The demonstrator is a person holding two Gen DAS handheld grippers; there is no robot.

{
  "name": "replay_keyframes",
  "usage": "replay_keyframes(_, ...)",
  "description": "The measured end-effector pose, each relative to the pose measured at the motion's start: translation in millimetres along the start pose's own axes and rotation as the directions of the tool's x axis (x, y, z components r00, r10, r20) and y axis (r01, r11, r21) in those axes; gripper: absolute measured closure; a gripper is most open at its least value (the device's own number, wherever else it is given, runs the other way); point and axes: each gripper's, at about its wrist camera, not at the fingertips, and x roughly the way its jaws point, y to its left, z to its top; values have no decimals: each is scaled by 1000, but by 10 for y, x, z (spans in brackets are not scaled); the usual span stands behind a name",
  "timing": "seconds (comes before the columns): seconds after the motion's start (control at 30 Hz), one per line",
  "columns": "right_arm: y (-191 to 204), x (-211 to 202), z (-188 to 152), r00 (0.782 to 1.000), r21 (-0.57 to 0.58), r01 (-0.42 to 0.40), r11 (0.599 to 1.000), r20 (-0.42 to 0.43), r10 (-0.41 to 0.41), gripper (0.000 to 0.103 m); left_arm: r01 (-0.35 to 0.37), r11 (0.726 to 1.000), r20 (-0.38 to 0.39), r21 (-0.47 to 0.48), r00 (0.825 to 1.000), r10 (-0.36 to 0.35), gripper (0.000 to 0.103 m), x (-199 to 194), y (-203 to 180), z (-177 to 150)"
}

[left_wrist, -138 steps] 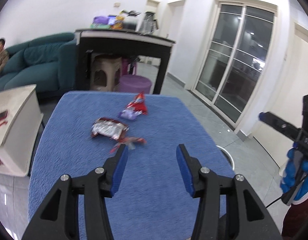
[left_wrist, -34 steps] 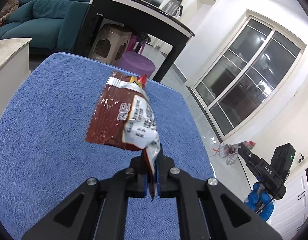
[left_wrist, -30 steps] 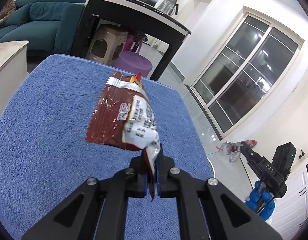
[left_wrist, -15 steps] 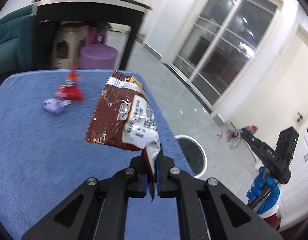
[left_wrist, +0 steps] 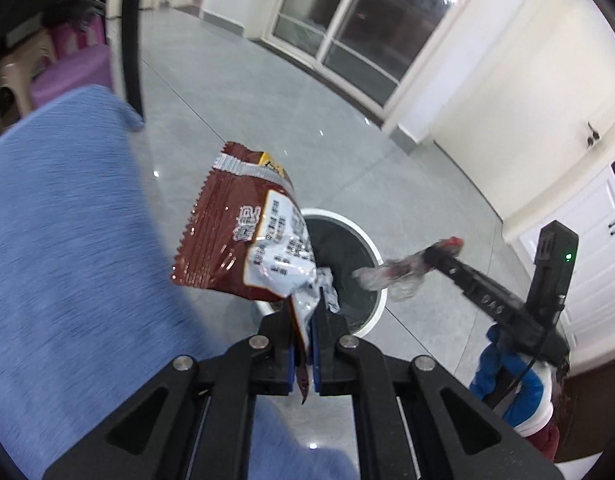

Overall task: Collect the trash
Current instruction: 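Carry the brown bag and red-tied plastic to the bin and open both tools, then move both tools back to the red chip bag and purple wrapper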

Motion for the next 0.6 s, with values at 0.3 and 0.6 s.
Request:
replay_keyframes(0.3, -494, 635, -97, 990, 56, 91, 994, -109, -84, 84, 64, 996, -98, -64, 993, -71, 80, 897, -28, 318)
replay_keyframes(0.6, -567, 762, -146, 984, 72, 123, 990, -142, -111, 54, 84, 994, -32, -70, 996, -86, 57, 751, 11, 335)
